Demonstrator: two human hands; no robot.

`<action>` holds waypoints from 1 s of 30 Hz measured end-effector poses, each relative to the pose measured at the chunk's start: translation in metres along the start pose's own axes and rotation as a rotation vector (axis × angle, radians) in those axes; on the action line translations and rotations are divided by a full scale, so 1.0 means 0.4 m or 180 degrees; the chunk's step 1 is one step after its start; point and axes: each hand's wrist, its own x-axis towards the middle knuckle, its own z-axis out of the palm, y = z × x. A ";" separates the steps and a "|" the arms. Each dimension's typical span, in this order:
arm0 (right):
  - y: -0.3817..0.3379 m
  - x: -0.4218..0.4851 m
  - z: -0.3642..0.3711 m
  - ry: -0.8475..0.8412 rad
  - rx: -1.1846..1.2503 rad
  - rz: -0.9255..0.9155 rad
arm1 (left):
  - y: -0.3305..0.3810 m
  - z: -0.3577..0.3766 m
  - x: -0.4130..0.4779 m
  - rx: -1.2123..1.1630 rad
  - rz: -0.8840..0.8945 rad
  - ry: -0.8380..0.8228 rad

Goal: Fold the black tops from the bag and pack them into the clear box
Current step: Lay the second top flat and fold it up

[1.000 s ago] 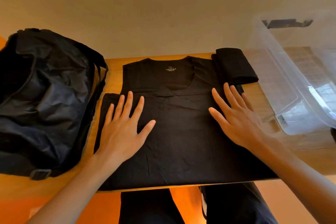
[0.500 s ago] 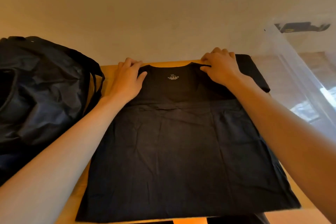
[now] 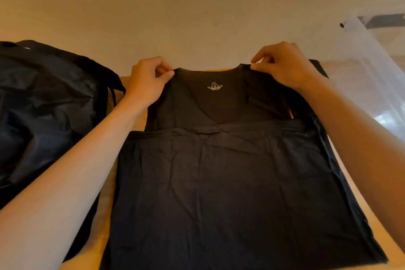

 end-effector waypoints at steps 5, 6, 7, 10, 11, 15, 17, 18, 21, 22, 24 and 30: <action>0.007 0.018 0.028 0.0063 -0.0462 -0.0058 | -0.007 0.005 0.001 0.0155 -0.0157 -0.0225; 0.008 0.021 0.034 0.0101 -0.0615 -0.0074 | -0.008 0.007 0.001 0.0223 -0.0145 -0.0214; 0.008 0.023 0.039 0.0142 -0.0754 -0.0105 | -0.008 0.010 0.000 0.0262 -0.0134 -0.0173; 0.006 0.028 0.053 0.0218 -0.1035 -0.0222 | -0.011 0.018 -0.002 0.0224 -0.0132 0.0018; 0.004 0.028 0.057 0.0255 -0.1105 -0.0246 | -0.012 0.020 -0.003 0.0207 -0.0124 0.0058; -0.003 0.037 0.054 0.0324 -0.1160 -0.0231 | -0.011 0.022 -0.003 0.0200 -0.0077 0.0072; -0.002 0.035 0.044 0.0400 -0.0953 -0.0262 | -0.003 0.015 -0.005 0.0155 -0.0064 0.0124; -0.002 0.031 0.037 0.0472 -0.0816 -0.0313 | 0.002 0.010 -0.008 0.0129 -0.0043 0.0164; -0.010 0.002 0.008 0.0592 -0.0153 -0.0422 | 0.020 -0.012 -0.031 0.0062 0.0098 0.0289; -0.016 -0.012 -0.004 0.0626 -0.0007 -0.0454 | 0.028 -0.022 -0.043 0.0024 0.0177 0.0331; -0.027 -0.041 -0.024 0.0716 0.0181 -0.0556 | 0.042 -0.044 -0.071 -0.0116 0.0360 0.0394; -0.041 -0.138 -0.062 0.0652 0.0320 -0.0992 | 0.081 -0.101 -0.176 -0.0270 0.1071 0.0179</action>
